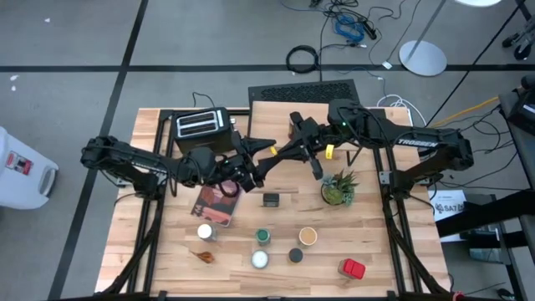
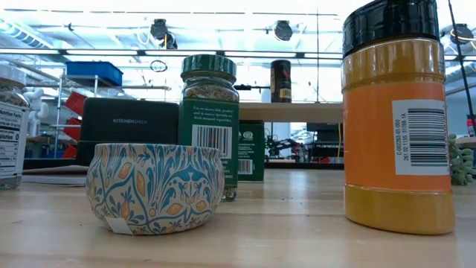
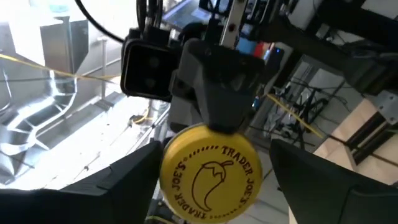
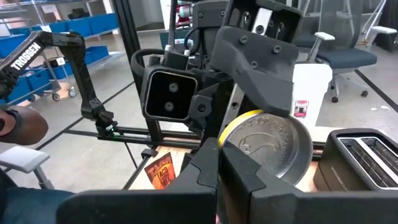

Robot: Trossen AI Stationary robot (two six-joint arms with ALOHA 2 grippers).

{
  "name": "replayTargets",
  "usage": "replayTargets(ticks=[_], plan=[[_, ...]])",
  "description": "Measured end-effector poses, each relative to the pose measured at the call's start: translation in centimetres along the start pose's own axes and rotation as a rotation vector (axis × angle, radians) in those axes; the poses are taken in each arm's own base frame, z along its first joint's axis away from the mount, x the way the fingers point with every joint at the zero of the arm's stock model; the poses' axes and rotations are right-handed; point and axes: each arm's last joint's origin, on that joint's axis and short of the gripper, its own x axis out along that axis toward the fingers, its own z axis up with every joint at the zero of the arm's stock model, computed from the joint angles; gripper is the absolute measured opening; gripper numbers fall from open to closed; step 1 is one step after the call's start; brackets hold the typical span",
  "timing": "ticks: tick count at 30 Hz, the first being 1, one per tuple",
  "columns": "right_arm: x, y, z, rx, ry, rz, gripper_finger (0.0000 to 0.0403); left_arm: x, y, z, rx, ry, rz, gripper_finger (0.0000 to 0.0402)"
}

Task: Shelf spices
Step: Put the yellow cap into the seasoning bottle

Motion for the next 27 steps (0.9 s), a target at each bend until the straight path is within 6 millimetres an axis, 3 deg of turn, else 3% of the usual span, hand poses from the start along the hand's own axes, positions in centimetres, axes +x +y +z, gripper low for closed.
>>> replayTargets(ticks=[10,27], plan=[[0.04,-0.03,-0.08,0.000,0.004,0.001,0.0000,-0.01,-0.01,-0.18,0.004,0.060,0.010,0.0261],[0.05,-0.05,-0.24,-0.009,0.019,-0.001,0.0000,-0.04,-0.21,-0.26,0.014,0.096,-0.008,0.0254]])
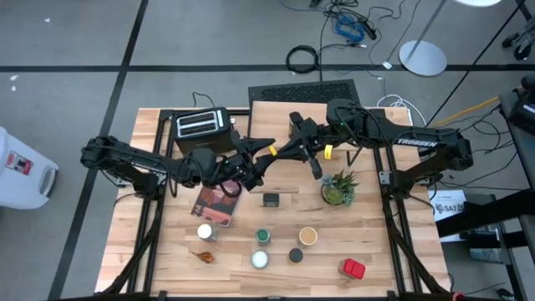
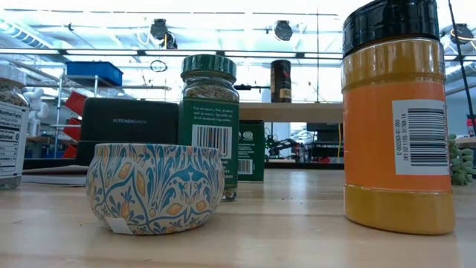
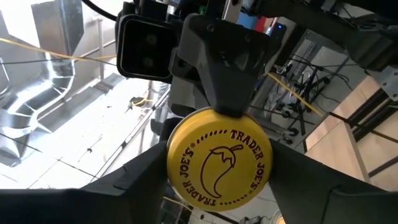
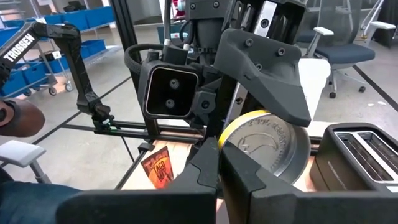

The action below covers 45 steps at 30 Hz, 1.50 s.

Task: Shelf spices
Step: Put the yellow cap into the seasoning bottle

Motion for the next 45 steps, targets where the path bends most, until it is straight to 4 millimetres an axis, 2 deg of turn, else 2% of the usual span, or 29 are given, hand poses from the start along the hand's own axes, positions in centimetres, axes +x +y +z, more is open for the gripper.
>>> replayTargets(ticks=[6,16,22,26,30,34,38,42,45], plan=[[0.0,-0.1,-0.2,0.002,0.024,-0.018,0.0009,0.0,-0.1,0.0,0.005,0.022,-0.004,0.0225],[-0.2,-0.2,-0.6,0.016,0.064,-0.055,0.0054,-0.1,-0.5,0.0,0.033,0.072,-0.045,0.0221],[-1.3,0.0,-0.7,0.007,0.111,-0.128,0.0085,-0.2,-0.2,0.0,0.029,0.089,-0.034,0.0219],[-2.8,0.2,-0.5,0.001,0.148,-0.277,0.0103,0.1,0.6,0.3,-0.001,0.115,-0.023,0.0219],[-4.2,-0.4,-1.1,0.045,0.229,-0.472,0.0109,0.9,2.0,0.4,-0.055,0.146,-0.064,0.0219],[-4.8,-1.4,-2.2,0.094,0.333,-0.545,0.0109,2.0,4.4,-0.2,-0.148,0.188,-0.122,0.0219],[-5.0,-2.6,-3.2,0.138,0.418,-0.582,0.0109,3.3,7.8,-1.7,-0.291,0.241,-0.185,0.0219],[-5.3,-3.3,-3.3,0.151,0.422,-0.609,0.0109,4.8,11.1,-3.5,-0.408,0.307,-0.240,0.0219],[-5.8,-4.1,-3.4,0.165,0.424,-0.643,0.0109,6.3,12.4,-4.8,-0.470,0.359,-0.305,0.0219]])
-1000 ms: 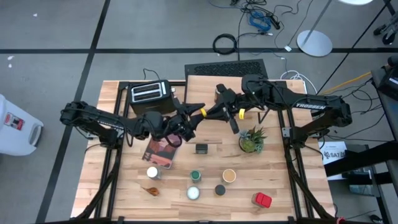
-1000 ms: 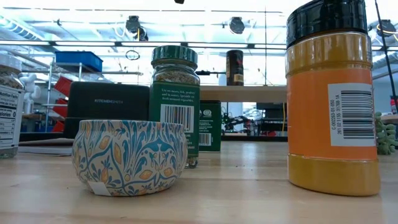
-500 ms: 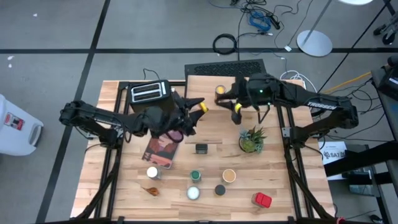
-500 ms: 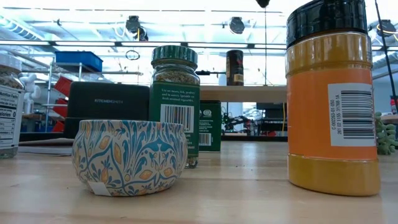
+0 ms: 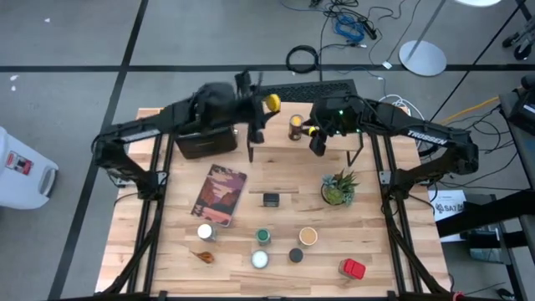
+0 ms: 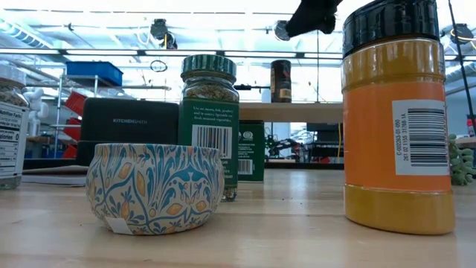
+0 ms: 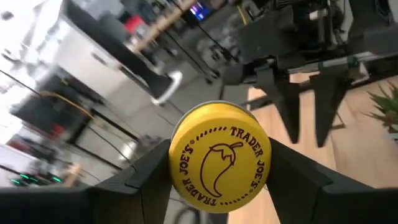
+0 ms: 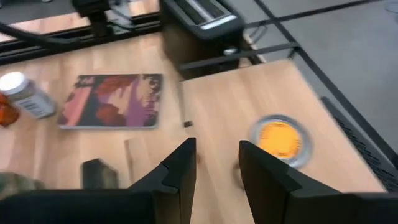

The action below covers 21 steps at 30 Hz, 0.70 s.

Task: Shelf spices
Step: Put the yellow cap into the seasoning bottle

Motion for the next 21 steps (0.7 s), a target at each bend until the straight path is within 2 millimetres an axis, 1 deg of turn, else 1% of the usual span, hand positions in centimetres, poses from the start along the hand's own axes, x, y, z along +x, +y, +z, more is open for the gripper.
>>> replayTargets(ticks=[3,7,10,13,15,17,21], plan=[[0.0,-1.1,-0.2,0.028,0.023,-0.063,0.0109,1.7,1.1,-0.2,-0.037,0.045,-0.070,0.0219],[-0.1,-1.9,-0.9,0.051,0.096,-0.108,0.0109,4.1,1.9,-0.7,-0.067,0.071,-0.164,0.0219],[0.0,-2.3,-1.5,0.054,0.160,-0.144,0.0109,5.9,2.1,-1.7,-0.079,0.104,-0.246,0.0219],[0.5,-2.7,-1.9,0.064,0.209,-0.164,0.0109,7.5,2.4,-3.2,-0.120,0.157,-0.341,0.0219],[1.2,-3.0,-2.4,0.070,0.227,-0.184,0.0109,8.5,2.5,-4.2,-0.148,0.188,-0.396,0.0219],[2.3,-3.4,-3.4,0.080,0.257,-0.198,0.0109,9.2,2.7,-5.0,-0.177,0.209,-0.427,0.0219],[4.8,-4.1,-5.8,0.097,0.272,-0.215,0.0109,9.5,3.2,-5.9,-0.232,0.185,-0.511,0.0219]])
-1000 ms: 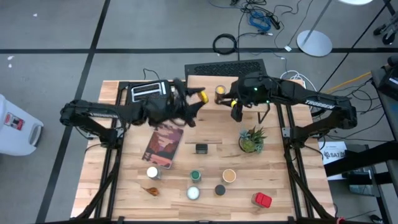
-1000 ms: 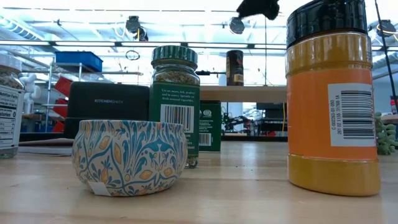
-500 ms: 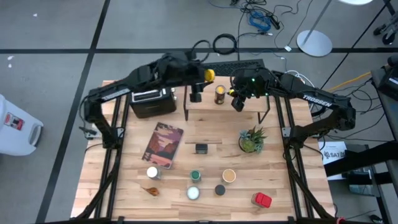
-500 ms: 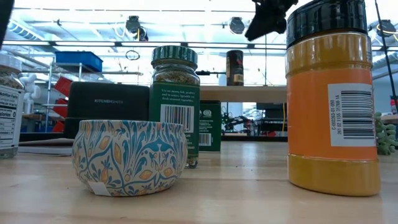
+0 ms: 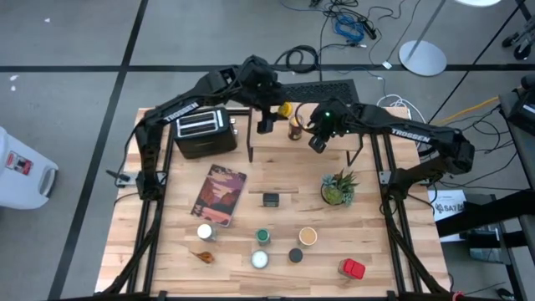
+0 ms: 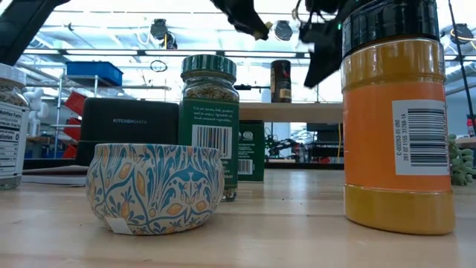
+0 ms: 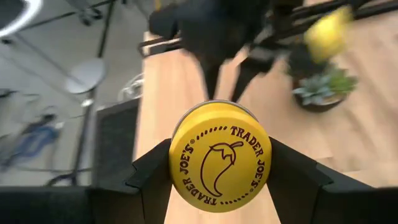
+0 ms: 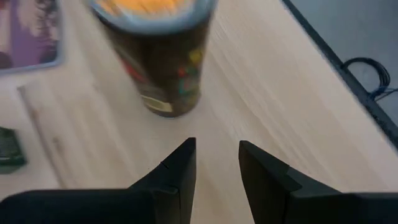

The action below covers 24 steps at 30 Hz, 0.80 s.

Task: Shelf spices
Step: Put the yellow cap into the seasoning bottle

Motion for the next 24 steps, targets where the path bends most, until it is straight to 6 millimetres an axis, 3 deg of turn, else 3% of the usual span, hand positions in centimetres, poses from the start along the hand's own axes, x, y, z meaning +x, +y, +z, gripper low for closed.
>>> replayTargets(ticks=[4,10,24], plan=[[2.0,-0.8,-1.0,0.045,-0.041,-0.018,0.0109,-0.5,0.4,-0.7,-0.046,0.001,-0.071,0.0222],[2.8,-1.4,-0.5,0.118,-0.165,-0.022,0.0109,-1.2,0.8,-1.5,-0.084,0.068,-0.091,0.0225],[5.8,0.4,0.7,0.132,-0.233,0.096,0.0109,-1.4,0.5,-2.5,-0.091,0.168,-0.111,0.0227]])
